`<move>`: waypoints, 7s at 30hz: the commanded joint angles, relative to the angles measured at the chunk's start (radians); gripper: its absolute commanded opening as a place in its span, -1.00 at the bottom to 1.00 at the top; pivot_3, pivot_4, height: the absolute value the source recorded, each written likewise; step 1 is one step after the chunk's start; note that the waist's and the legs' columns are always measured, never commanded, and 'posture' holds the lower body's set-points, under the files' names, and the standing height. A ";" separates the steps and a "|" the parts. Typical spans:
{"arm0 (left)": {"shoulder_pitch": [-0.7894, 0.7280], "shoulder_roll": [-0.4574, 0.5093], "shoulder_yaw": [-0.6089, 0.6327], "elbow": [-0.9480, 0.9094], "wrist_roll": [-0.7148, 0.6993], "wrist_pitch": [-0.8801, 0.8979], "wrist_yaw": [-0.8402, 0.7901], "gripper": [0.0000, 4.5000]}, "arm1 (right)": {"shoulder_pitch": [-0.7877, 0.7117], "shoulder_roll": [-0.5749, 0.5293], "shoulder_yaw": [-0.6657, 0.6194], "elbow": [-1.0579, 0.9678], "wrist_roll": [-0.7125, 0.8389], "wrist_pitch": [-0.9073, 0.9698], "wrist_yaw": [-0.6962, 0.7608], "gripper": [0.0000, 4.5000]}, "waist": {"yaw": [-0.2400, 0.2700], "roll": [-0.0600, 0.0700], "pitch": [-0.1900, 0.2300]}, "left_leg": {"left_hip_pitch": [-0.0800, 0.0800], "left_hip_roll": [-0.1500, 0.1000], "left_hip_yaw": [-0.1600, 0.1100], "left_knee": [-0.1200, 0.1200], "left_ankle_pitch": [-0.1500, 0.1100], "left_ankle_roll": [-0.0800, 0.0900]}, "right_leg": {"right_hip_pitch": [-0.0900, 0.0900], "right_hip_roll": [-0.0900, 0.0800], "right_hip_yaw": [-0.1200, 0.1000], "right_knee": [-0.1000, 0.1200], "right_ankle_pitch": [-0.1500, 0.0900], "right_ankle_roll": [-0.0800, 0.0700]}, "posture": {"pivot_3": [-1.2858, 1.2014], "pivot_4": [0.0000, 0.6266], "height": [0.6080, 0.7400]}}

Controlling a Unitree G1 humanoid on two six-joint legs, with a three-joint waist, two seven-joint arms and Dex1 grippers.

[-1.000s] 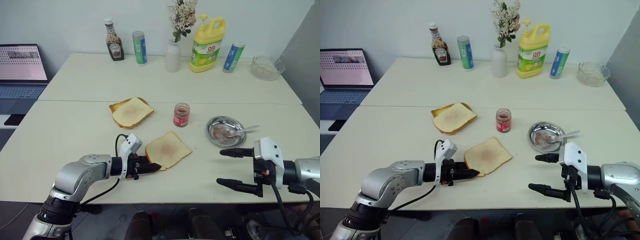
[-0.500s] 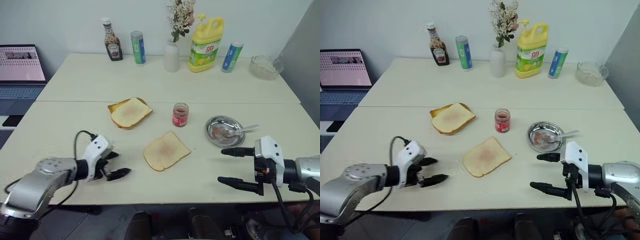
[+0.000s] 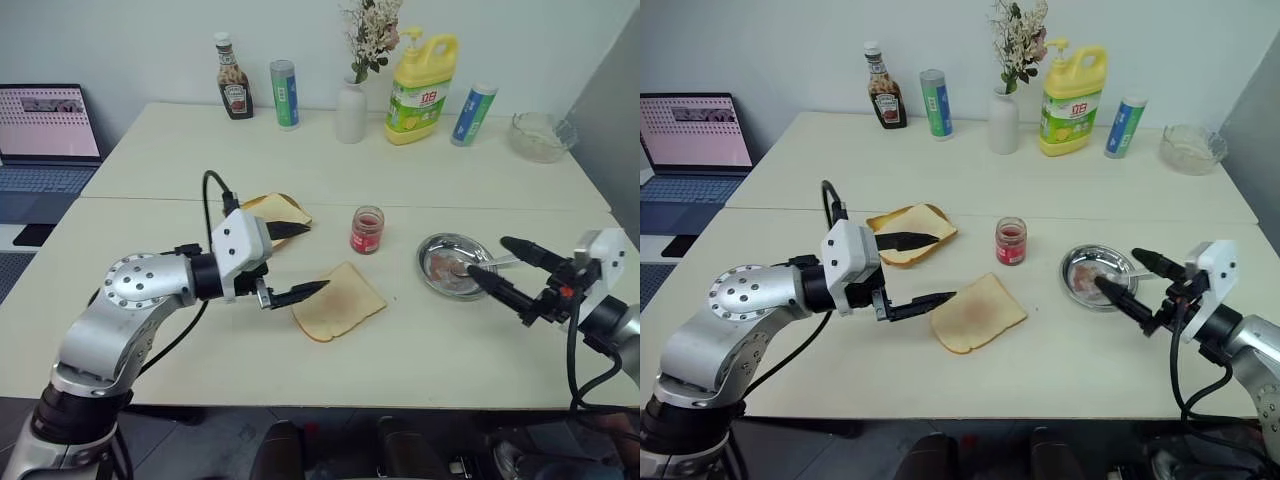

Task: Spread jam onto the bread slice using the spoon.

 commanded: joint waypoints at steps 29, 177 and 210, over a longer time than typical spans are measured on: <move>-0.174 -0.104 -0.232 0.046 0.140 -0.029 -0.118 0.99 | -0.353 0.318 -0.131 0.552 0.164 0.017 -0.392 1.00 | -0.016 0.005 0.000 | 0.000 -0.001 0.001 0.000 0.000 0.000 | 0.000 0.000 0.002 0.000 0.001 -0.001 | 0.03 -0.52 1.00; -0.028 -0.088 0.019 0.108 0.201 0.154 0.233 1.00 | -0.903 0.557 0.142 0.741 -0.080 0.098 -0.348 -0.98 | -0.018 0.010 0.003 | -0.007 0.000 -0.001 -0.001 0.000 0.000 | -0.008 0.000 -0.002 0.001 0.002 -0.003 | 0.03 -0.52 1.00; -0.048 -0.112 0.049 0.131 0.183 0.163 0.248 1.00 | -0.938 0.557 -0.031 0.778 0.156 0.185 -0.522 -0.98 | -0.019 0.010 0.003 | -0.008 0.000 -0.001 -0.001 0.000 0.000 | -0.008 -0.001 -0.001 0.001 0.002 -0.003 | 0.03 -0.52 1.00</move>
